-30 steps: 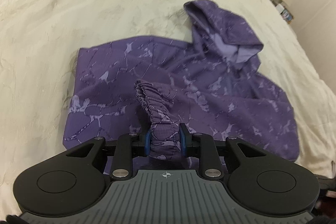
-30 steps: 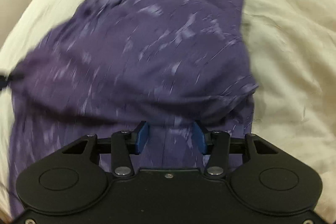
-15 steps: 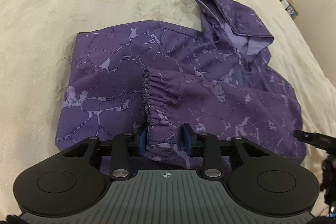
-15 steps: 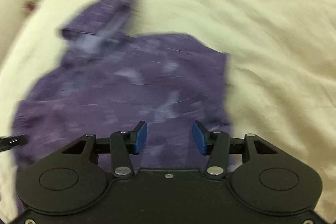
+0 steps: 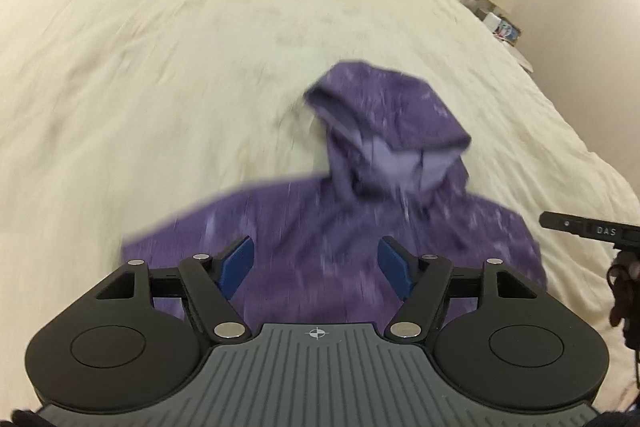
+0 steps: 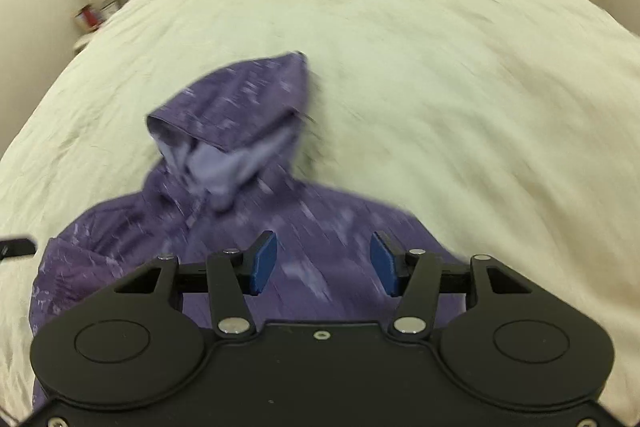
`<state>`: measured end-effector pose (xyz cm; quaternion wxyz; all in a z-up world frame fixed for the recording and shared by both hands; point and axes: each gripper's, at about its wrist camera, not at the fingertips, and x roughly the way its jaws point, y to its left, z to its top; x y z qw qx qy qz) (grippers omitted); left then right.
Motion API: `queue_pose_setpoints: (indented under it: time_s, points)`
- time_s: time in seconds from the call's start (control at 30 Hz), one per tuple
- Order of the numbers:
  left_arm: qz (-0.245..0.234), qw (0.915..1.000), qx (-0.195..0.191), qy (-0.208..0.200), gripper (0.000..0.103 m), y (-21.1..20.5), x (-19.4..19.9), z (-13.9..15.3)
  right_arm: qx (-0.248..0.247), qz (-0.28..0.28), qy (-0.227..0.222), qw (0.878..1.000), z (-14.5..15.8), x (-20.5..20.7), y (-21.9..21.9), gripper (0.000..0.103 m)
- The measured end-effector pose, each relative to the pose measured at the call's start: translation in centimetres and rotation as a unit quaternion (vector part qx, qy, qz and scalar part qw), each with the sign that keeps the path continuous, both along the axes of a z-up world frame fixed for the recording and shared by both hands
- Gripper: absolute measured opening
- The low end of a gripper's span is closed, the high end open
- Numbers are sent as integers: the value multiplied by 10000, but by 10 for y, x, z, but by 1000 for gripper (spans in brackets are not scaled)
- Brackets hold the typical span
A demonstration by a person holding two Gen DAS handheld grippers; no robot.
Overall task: Fold large clothes
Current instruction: 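Grasp the jacket hood with the right tool and lift it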
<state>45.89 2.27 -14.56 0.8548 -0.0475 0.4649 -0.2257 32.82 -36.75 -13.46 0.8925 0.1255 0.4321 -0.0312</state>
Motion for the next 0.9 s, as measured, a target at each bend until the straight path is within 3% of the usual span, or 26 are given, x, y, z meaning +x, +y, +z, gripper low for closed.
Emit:
queue_pose_setpoints:
  time_s: [0.23, 0.53, 0.63, 0.67, 0.7, 0.87, 0.9]
  points:
    - [-577, 9951, 644, -477, 67, -60, 73, -20, -747, 835, -219, 9935, -9, 77, 38, 59]
    - [-1054, 9812, 1485, -645, 67, -110, 136, -66, -1902, 1463, 174, 9706, -55, 141, 58, 59]
    - [-1060, 9818, 1413, -705, 67, -116, 148, -71, -2230, 1512, 64, 9630, -60, 150, 61, 51]
    - [-1077, 9818, 1369, -754, 67, -118, 150, -71, -2311, 1472, -76, 9617, -57, 154, 62, 38]
    - [-1096, 9817, 1336, -806, 67, -120, 152, -70, -2297, 1432, -185, 9625, -53, 157, 61, 17]
    - [-1150, 9788, 1278, -1113, 66, -134, 159, -68, -1042, 1103, -1130, 9819, -6, 151, 45, 14]
    - [-1148, 9786, 1214, -1200, 52, -134, 159, -65, -861, 1064, -1242, 9828, -1, 148, 43, 14]
